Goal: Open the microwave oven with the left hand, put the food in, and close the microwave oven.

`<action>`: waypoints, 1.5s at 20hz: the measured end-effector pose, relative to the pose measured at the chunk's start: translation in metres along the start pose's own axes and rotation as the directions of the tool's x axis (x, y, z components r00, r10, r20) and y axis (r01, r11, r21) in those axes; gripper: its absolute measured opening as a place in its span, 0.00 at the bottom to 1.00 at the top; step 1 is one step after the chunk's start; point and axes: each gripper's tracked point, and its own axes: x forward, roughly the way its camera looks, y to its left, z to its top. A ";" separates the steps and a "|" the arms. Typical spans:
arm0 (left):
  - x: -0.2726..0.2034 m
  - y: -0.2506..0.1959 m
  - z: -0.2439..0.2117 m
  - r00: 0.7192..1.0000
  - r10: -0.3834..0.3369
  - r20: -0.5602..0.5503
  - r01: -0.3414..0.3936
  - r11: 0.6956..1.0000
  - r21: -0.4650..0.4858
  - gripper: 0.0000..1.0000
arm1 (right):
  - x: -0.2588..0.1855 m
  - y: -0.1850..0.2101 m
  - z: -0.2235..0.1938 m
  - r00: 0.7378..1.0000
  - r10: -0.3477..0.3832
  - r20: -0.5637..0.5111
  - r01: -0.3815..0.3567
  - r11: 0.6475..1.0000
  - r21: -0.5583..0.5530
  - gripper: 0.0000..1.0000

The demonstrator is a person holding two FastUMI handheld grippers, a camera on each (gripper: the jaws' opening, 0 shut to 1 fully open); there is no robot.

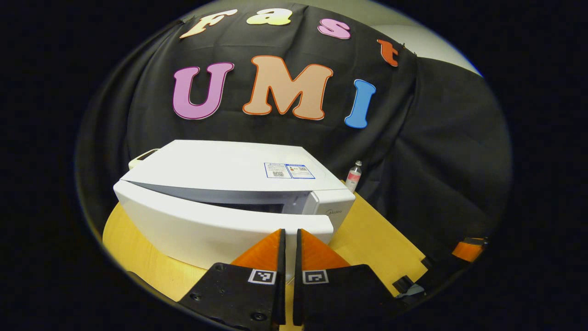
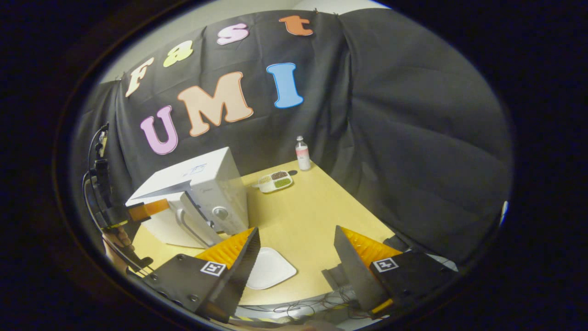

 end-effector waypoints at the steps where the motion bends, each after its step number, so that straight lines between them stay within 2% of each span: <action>1: 0.003 0.002 0.000 1.000 0.005 -0.003 -0.005 1.000 -0.007 0.07 | 0.003 0.000 0.001 1.000 -0.002 0.003 0.002 1.000 0.008 0.91; 2: 0.005 0.002 0.000 1.000 0.007 -0.003 -0.007 1.000 -0.012 0.07 | 0.004 -0.002 0.001 1.000 -0.007 0.005 0.007 1.000 0.013 0.91; 3: 0.009 0.004 0.002 1.000 0.011 0.002 -0.011 1.000 -0.016 0.07 | 0.004 -0.003 0.003 1.000 -0.012 0.009 0.012 1.000 0.016 1.00; 4: 0.011 0.005 0.003 1.000 0.019 0.003 -0.018 1.000 -0.019 0.07 | 0.004 -0.004 0.005 1.000 -0.016 0.012 0.016 1.000 0.016 0.91; 9: 0.026 0.011 0.003 0.999 0.051 -0.014 -0.051 0.999 -0.019 0.07 | 0.004 -0.009 0.011 0.999 -0.031 0.032 0.030 0.999 0.012 0.91; 16: 0.033 0.008 0.008 0.998 0.056 0.011 -0.056 0.998 -0.022 0.07 | 0.005 -0.017 0.015 0.998 -0.052 0.034 0.052 0.999 0.011 0.91; 23: 0.035 0.018 0.009 0.997 0.076 0.025 -0.074 0.994 -0.075 0.07 | 0.013 0.000 0.016 1.000 -0.013 0.018 0.014 0.997 -0.079 0.91; 24: 0.037 0.018 0.009 0.997 0.075 0.027 -0.072 0.994 -0.081 0.07 | 0.013 0.002 0.017 1.000 -0.007 0.017 0.008 0.996 -0.084 0.99; 30: 0.043 0.024 0.013 0.995 0.099 0.031 -0.096 0.992 -0.077 0.06 | 0.016 0.000 0.020 1.000 0.000 0.016 0.001 0.998 -0.065 0.99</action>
